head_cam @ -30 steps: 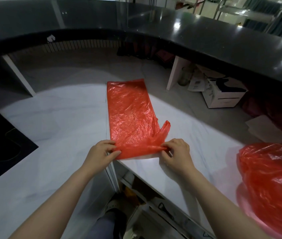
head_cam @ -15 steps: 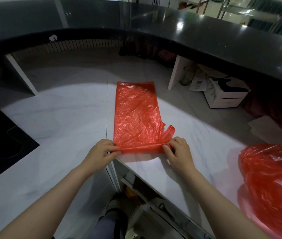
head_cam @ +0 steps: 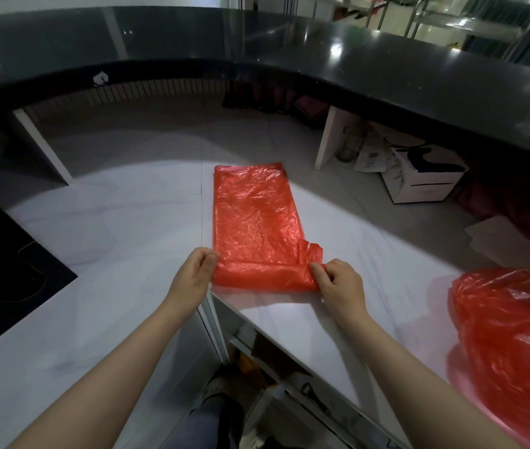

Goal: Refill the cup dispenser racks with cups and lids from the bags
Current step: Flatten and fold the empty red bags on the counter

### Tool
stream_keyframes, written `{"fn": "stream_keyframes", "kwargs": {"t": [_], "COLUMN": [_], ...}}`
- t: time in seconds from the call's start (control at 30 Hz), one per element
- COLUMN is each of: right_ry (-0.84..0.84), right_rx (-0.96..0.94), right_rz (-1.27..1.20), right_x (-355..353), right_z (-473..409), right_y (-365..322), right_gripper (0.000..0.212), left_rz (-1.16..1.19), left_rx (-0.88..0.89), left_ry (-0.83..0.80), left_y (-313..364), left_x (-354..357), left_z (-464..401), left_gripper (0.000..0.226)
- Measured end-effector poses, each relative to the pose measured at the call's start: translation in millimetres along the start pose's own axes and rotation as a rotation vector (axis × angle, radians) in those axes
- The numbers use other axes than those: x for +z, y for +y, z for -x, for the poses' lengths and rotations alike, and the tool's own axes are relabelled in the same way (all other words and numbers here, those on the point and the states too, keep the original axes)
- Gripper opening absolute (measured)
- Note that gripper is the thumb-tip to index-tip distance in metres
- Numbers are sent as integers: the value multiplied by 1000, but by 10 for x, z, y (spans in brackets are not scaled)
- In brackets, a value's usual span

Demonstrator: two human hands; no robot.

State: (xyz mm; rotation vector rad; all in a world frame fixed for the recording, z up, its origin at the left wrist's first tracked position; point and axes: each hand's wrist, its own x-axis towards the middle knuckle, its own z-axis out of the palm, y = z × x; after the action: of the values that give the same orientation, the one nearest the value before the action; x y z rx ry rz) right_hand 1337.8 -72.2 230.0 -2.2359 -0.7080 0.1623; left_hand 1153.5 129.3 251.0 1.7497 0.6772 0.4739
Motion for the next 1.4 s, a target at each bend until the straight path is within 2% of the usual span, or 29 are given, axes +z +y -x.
{"fn": "stream_keyframes", "kwargs": {"t": [0.03,0.13,0.17,0.23,0.3,0.47,0.6,0.7,0.8,0.9,0.97,1.0,1.07,1.1,1.17,1.2,1.27,1.33,1.4], "right_ry": [9,105,151,197,165,42,-52,-126,-115,-66,-66,-72,-62,-43,-15,-3,9,-27,-77], "right_rx": [-3,-105,-189,-365,-405,-182,-13,-31,-77,-89,-104,-106,-92,-64,-6,-10,-161,-416,-502], "right_rz": [15,97,140,196,197,95,79,326,556,599,613,628,615,567,405,297,103,141,256], "right_x": [5,16,28,62,74,82,103,78,83,138,161,164,170,167,149,139,100,83,84], "right_z": [7,63,89,126,118,19,-97,-206,-231,-153,-130,-131,-141,-136,-126,-108,-17,96,147], "right_y": [-6,-45,-58,-68,-63,-95,-208,-277,-281,-244,-223,-216,-205,-209,-202,-180,-110,-18,27], "right_gripper": [46,40,35,28,29,39,48,47,45,43,42,42,39,35,34,39,60,72,59], "left_rz": [-16,-236,-271,-201,-150,-219,-362,-412,-481,-652,-845,-890,-964,-1025,-1123,-1156,-1191,-1179,-1152], "left_rx": [-2,44,43,-19,-40,-52,-69,-93,-95,-74,91,216,448,493,433,379,332,328,329], "left_ry": [-24,-85,-86,-59,-29,24,76,118,129,138,94,60,-92,-218,-424,-477,-509,-509,-507], "left_y": [4,-17,-32,-60,-55,-60,-72,-56,-58,-37,-14,15,53,44,-58,-121,-196,-197,-180], "left_x": [2,-1,-4,-6,-10,17,28,27,57,102,142,170,225,246,280,279,266,244,218], "left_z": [-2,-11,-9,2,10,-40,-118,-192,-231,-207,-204,-205,-208,-197,-152,-128,-100,-113,-129], "left_gripper": [68,11,9,9,11,11,9,10,15,40,64,67,62,60,59,62,68,72,73]}}
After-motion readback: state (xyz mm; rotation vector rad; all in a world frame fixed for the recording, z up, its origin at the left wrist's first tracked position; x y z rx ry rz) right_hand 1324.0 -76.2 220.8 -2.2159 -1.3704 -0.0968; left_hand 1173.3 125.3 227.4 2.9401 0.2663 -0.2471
